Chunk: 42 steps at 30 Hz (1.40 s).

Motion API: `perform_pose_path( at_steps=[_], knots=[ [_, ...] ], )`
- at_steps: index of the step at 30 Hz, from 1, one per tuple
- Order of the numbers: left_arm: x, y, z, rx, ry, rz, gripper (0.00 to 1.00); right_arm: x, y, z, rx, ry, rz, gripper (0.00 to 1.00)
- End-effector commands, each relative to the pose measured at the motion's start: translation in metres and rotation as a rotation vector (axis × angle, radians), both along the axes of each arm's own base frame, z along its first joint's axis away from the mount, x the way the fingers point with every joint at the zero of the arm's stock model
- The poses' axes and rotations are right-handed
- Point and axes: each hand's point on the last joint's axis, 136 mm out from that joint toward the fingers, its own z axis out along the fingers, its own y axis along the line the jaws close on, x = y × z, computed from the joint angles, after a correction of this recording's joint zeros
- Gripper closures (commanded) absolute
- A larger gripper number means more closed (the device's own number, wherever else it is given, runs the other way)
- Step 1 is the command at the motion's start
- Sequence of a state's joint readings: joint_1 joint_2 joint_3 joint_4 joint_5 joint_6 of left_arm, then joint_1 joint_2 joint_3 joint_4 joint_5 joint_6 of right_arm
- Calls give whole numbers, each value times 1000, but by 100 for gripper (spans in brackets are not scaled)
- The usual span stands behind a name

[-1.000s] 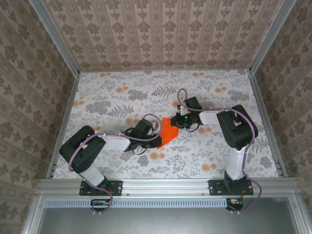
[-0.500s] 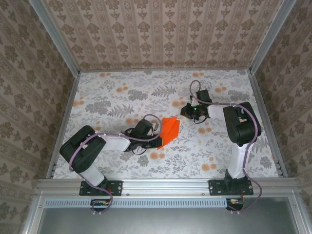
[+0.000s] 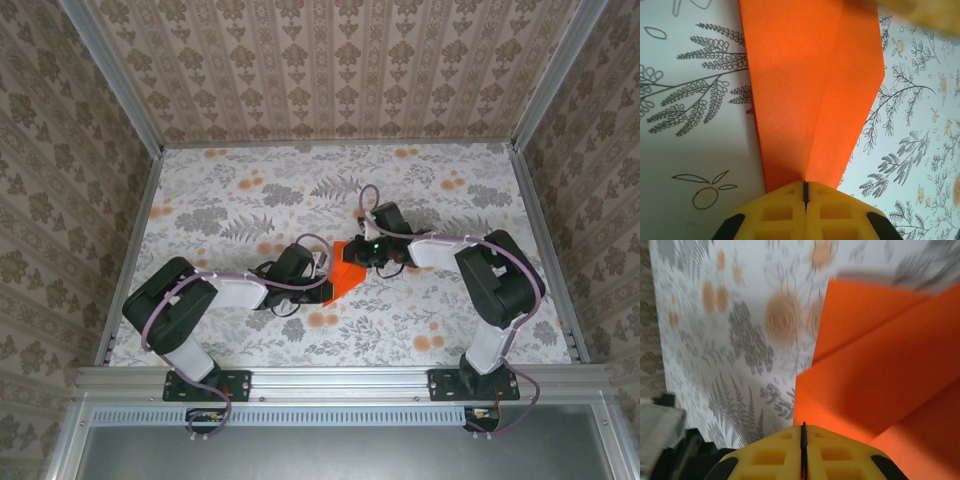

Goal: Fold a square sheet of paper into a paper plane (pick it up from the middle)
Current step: Fourth fold the wing at the center of the table.

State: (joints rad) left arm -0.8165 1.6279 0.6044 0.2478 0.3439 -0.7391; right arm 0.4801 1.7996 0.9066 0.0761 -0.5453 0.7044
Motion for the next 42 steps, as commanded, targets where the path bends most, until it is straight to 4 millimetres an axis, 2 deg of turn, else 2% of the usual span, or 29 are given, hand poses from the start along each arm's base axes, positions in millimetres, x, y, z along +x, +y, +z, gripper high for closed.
perform_pose_path(
  at_steps=[1, 5, 11, 17, 27, 42],
  knots=[
    [-14, 21, -26, 108, 82, -7, 100, -10, 10, -18, 28, 79, 12, 90],
    [-19, 21, -26, 105, 105, -16, 100, -15, 9, -33, -4, 112, 12, 90],
    [-35, 26, -22, 102, 167, -48, 100, -21, -11, -55, -140, 162, -9, 91],
    [-52, 36, -29, 117, 230, -56, 100, -24, -18, -68, -184, 201, -22, 91],
    [-70, 46, -29, 144, 264, -73, 100, -26, -23, -75, -222, 223, -25, 91],
    [-88, 61, -27, 243, 258, -134, 100, -25, -24, -74, -236, 222, -28, 91]
  ],
)
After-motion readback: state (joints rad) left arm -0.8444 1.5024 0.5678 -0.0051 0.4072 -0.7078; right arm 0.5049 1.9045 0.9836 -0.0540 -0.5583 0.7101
